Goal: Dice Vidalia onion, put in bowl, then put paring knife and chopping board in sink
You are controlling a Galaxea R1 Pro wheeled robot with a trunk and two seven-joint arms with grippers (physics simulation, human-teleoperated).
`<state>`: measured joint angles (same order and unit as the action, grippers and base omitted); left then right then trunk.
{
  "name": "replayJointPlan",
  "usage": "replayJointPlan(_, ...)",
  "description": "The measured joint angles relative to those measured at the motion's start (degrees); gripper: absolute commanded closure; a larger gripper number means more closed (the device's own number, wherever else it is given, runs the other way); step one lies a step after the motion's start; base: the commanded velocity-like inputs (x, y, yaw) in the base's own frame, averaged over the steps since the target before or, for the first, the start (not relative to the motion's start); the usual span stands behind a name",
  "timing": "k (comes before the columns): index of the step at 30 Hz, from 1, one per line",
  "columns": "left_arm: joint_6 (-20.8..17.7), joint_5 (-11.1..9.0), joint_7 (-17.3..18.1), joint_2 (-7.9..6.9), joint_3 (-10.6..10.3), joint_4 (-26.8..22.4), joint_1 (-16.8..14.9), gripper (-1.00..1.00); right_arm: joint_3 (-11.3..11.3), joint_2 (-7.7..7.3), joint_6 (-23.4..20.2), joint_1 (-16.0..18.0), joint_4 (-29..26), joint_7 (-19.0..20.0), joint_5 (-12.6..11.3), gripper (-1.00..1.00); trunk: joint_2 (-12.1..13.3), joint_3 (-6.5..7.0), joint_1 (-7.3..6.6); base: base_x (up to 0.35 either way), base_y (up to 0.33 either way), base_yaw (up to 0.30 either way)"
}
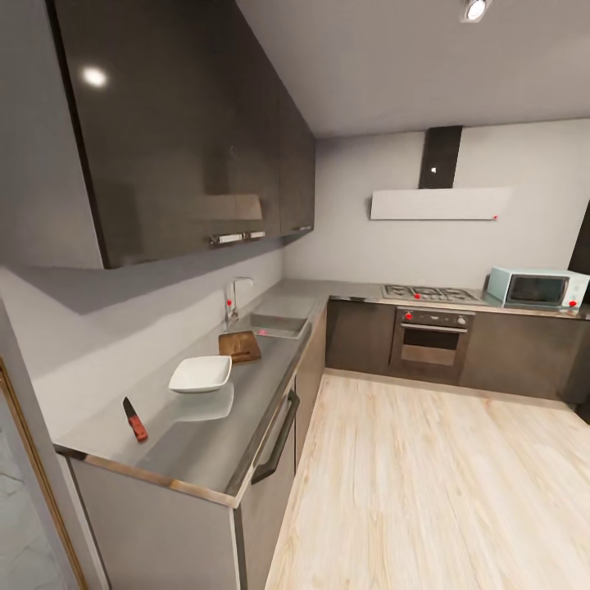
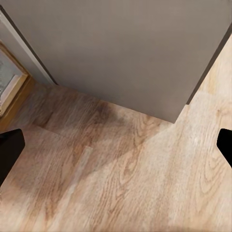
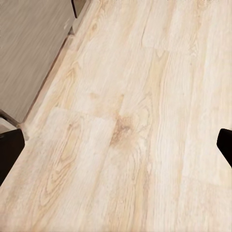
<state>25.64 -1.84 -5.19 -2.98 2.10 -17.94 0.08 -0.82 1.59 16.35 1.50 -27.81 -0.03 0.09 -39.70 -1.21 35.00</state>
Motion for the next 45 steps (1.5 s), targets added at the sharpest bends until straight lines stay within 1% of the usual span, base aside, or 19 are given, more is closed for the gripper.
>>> replayJointPlan(42, -0.1, 0.0, 0.0, -0.01, 0.0, -0.1, 0.0, -1.0, 0.0, 0.0, 0.0, 0.0, 0.0, 0.0, 0.0, -1.0, 16.8, 7.46, -9.23, 0.0, 0.0, 0.0)
replayJointPlan(45, -0.1, 0.0, 0.0, -0.01, 0.0, -0.1, 0.0, -1.0, 0.0, 0.0, 0.0, 0.0, 0.0, 0.0, 0.0, -1.0, 16.8, 7.47, -9.23, 0.0, 0.0, 0.0)
